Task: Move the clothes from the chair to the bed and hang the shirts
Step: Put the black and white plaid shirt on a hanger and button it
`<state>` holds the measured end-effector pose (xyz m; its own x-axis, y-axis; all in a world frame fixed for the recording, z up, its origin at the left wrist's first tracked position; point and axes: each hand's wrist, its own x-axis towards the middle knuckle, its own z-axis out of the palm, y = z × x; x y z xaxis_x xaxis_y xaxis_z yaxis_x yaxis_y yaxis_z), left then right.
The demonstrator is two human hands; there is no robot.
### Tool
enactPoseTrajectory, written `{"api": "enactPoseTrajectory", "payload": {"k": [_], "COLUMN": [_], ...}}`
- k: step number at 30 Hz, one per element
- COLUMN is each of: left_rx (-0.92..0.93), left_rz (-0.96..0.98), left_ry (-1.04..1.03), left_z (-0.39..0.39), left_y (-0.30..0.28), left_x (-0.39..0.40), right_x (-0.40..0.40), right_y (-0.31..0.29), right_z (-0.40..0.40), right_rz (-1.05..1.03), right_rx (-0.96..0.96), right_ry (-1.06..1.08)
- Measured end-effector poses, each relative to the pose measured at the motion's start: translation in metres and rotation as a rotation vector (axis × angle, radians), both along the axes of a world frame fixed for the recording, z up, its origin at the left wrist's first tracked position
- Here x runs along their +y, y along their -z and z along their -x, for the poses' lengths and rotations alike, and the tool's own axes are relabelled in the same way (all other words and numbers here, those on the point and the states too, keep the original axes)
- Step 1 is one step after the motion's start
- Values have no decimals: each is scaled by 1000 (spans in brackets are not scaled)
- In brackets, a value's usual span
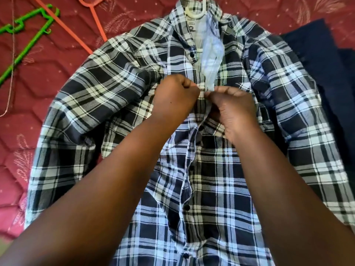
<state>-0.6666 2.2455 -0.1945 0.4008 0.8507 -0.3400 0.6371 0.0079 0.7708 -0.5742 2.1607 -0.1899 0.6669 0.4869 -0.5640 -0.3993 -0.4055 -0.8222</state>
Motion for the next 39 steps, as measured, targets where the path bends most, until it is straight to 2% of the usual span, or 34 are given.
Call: {"api": "enactPoseTrajectory", "payload": {"k": [4, 6, 8, 10, 14, 17, 27, 33, 36, 39], "left_rx": [304, 384, 377, 294, -51, -157, -259, -230, -193, -183], "left_rz": [-352, -478, -525, -448, 109, 322, 622, 628, 626, 619], "left_ry": [217, 273, 293, 280, -65, -249, -448, -398, -367, -341], "left_z": [4, 5, 2, -4, -5, -7, -8, -9, -9, -7], "left_y": [1, 3, 1, -5, -2, -1, -5, -3, -2, 2], "left_x": [-3, -5, -7, -8, -2, -1, -3, 2, 1, 1], "right_x": [-3, -4, -1, 4, 9, 7, 5, 0, -2, -3], "right_y": [5, 8, 11, 14, 16, 19, 17, 22, 32, 39], "right_z": [4, 8, 12, 15, 7, 2, 2, -9, -12, -10], "right_rz": [56, 84, 117, 138, 82, 67, -27, -102, -109, -107], "right_rx": [-402, -613, -759, -808, -561, -436, -81, 421, 535, 559], "right_ry": [6, -43, -151, -250, -234, -215, -112, -62, -49, -30]}}
